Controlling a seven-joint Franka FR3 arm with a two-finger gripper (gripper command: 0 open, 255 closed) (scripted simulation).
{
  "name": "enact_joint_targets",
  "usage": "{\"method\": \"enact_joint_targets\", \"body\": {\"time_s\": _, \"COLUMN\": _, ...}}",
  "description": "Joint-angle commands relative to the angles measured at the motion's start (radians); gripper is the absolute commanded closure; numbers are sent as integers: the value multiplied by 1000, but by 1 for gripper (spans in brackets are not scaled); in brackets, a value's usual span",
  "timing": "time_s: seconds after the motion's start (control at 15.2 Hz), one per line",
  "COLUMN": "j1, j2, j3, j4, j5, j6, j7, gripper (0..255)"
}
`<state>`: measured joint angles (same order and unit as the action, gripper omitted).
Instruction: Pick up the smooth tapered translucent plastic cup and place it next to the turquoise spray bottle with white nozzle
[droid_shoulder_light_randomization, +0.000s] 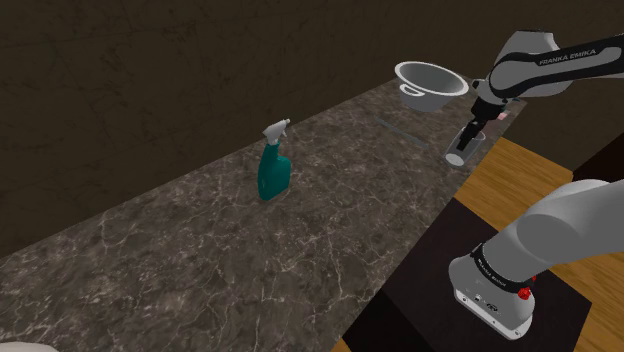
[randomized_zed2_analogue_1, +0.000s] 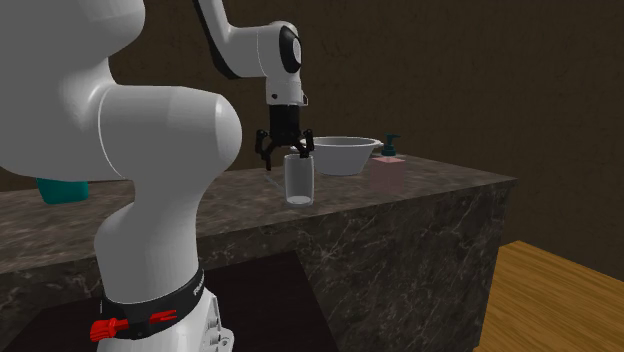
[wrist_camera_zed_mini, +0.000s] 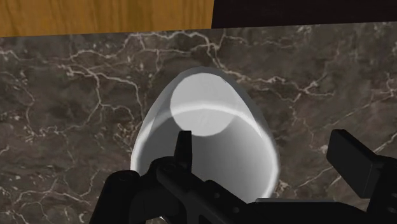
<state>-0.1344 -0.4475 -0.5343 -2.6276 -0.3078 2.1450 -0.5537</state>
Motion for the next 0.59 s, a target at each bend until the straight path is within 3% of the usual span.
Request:
{"method": "enact_joint_targets", "body": {"time_s": 0.0, "j1": 0, "j2": 0, "j3": 0, "j4": 0, "j5": 0, "j6": 0, "j7": 0, "gripper": 0}}
{"method": "enact_joint_targets", "body": {"time_s": 0.07, "j1": 0, "j2": 0, "j3": 0, "j4": 0, "j5": 0, "j6": 0, "j7": 0, "gripper": 0}}
{"method": "enact_joint_targets", "body": {"time_s": 0.13, "j1": 0, "j2": 0, "j3": 0, "j4": 0, "j5": 0, "j6": 0, "j7": 0, "gripper": 255}}
{"method": "enact_joint_targets", "body": {"time_s": 0.53, "j1": 0, "j2": 0, "j3": 0, "j4": 0, "j5": 0, "j6": 0, "j7": 0, "gripper": 255}}
